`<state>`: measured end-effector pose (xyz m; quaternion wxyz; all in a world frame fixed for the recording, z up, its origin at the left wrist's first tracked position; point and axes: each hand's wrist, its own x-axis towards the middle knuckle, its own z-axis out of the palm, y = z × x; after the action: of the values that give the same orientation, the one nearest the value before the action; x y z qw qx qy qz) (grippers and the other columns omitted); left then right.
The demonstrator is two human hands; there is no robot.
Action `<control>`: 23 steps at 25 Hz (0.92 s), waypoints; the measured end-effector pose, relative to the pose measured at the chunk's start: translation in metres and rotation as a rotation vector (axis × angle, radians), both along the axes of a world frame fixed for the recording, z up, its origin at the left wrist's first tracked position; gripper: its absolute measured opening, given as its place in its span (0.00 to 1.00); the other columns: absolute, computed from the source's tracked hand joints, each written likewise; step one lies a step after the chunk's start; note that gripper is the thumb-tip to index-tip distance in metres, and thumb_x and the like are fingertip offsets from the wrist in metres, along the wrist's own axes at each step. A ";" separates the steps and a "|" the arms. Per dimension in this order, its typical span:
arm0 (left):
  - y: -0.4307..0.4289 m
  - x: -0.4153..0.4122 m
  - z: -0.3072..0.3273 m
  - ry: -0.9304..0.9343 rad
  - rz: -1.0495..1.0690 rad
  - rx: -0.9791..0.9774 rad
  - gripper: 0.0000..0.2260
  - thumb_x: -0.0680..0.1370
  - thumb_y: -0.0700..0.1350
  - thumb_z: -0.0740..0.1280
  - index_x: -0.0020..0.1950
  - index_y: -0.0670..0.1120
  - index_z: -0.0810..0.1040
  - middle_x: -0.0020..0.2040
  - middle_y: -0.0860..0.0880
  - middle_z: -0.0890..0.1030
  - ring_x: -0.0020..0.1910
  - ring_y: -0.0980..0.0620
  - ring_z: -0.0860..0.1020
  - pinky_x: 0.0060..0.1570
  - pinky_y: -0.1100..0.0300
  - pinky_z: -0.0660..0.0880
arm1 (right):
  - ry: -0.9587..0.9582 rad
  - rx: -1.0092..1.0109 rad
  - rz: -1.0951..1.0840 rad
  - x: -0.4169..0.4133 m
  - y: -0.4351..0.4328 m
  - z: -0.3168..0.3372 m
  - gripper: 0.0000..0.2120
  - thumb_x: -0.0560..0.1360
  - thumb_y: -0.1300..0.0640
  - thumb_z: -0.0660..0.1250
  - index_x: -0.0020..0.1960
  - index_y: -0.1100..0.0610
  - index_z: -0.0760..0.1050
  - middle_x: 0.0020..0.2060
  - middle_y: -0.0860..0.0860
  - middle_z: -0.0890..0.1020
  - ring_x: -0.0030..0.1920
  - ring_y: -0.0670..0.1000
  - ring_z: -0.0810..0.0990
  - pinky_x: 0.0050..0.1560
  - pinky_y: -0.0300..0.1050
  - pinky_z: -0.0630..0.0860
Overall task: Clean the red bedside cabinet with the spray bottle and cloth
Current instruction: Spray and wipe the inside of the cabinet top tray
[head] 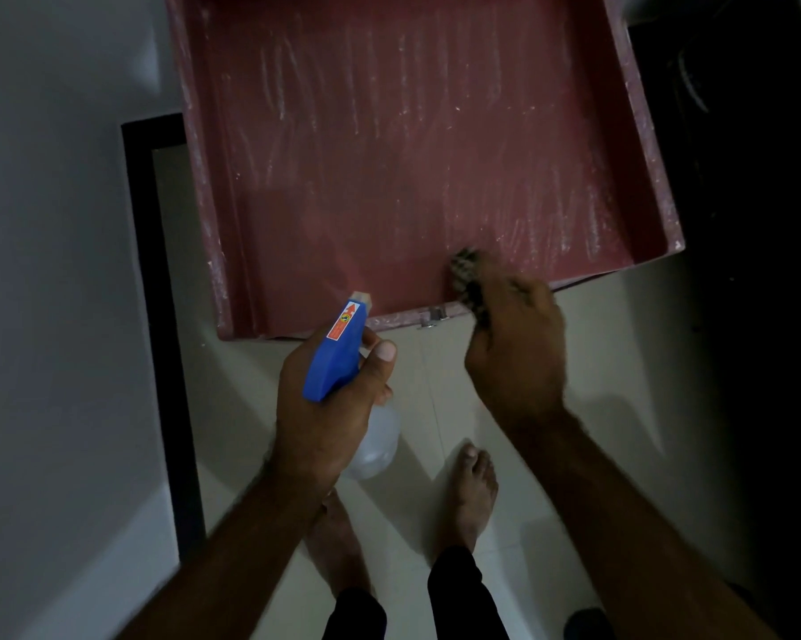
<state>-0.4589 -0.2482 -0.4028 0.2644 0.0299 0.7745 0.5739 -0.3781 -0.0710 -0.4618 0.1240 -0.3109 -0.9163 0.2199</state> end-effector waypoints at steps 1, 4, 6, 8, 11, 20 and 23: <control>0.002 0.001 0.000 -0.002 -0.004 0.002 0.09 0.77 0.42 0.73 0.49 0.37 0.80 0.35 0.41 0.83 0.32 0.48 0.83 0.37 0.67 0.77 | -0.008 -0.011 -0.055 -0.001 -0.001 0.001 0.33 0.72 0.69 0.67 0.76 0.54 0.73 0.58 0.58 0.82 0.57 0.59 0.77 0.56 0.55 0.78; 0.005 0.003 0.001 -0.013 0.004 -0.020 0.10 0.76 0.44 0.73 0.49 0.37 0.80 0.35 0.41 0.83 0.32 0.49 0.83 0.37 0.68 0.76 | 0.022 0.032 0.234 0.003 -0.021 0.002 0.34 0.69 0.71 0.70 0.74 0.58 0.74 0.57 0.59 0.83 0.57 0.60 0.77 0.52 0.57 0.80; 0.006 0.004 0.002 -0.015 0.006 -0.023 0.10 0.76 0.44 0.73 0.49 0.38 0.80 0.34 0.42 0.83 0.32 0.48 0.83 0.38 0.68 0.77 | 0.051 0.047 0.207 0.005 -0.007 0.002 0.34 0.68 0.72 0.71 0.73 0.58 0.75 0.55 0.59 0.83 0.56 0.61 0.79 0.50 0.58 0.81; 0.007 0.004 0.003 -0.010 -0.004 -0.015 0.09 0.77 0.44 0.73 0.49 0.38 0.80 0.34 0.41 0.83 0.32 0.48 0.83 0.37 0.67 0.77 | 0.045 0.002 -0.048 0.005 -0.001 0.003 0.33 0.70 0.71 0.68 0.74 0.56 0.75 0.57 0.58 0.83 0.56 0.60 0.79 0.54 0.57 0.80; 0.009 0.006 0.004 -0.001 -0.030 -0.026 0.10 0.77 0.44 0.73 0.49 0.38 0.79 0.35 0.41 0.83 0.32 0.49 0.83 0.37 0.67 0.77 | 0.034 0.003 0.153 0.006 -0.018 0.004 0.34 0.70 0.70 0.70 0.75 0.56 0.74 0.57 0.57 0.83 0.58 0.58 0.76 0.54 0.55 0.78; 0.026 0.010 0.004 -0.020 -0.046 -0.019 0.09 0.77 0.45 0.73 0.51 0.40 0.79 0.38 0.41 0.83 0.33 0.48 0.83 0.37 0.67 0.77 | 0.025 0.024 0.186 0.012 0.012 0.002 0.33 0.71 0.70 0.69 0.75 0.54 0.74 0.56 0.57 0.83 0.57 0.57 0.76 0.53 0.54 0.78; 0.031 0.012 0.005 -0.023 -0.055 -0.018 0.09 0.77 0.45 0.73 0.50 0.40 0.79 0.37 0.43 0.83 0.32 0.48 0.83 0.37 0.67 0.77 | 0.081 0.042 -0.022 0.018 0.036 0.002 0.31 0.73 0.70 0.69 0.74 0.55 0.75 0.56 0.59 0.84 0.56 0.57 0.77 0.53 0.52 0.78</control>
<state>-0.4465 -0.2175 -0.3979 0.2894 0.0423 0.7756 0.5594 -0.3603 -0.0346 -0.4597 0.1696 -0.3090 -0.9115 0.2119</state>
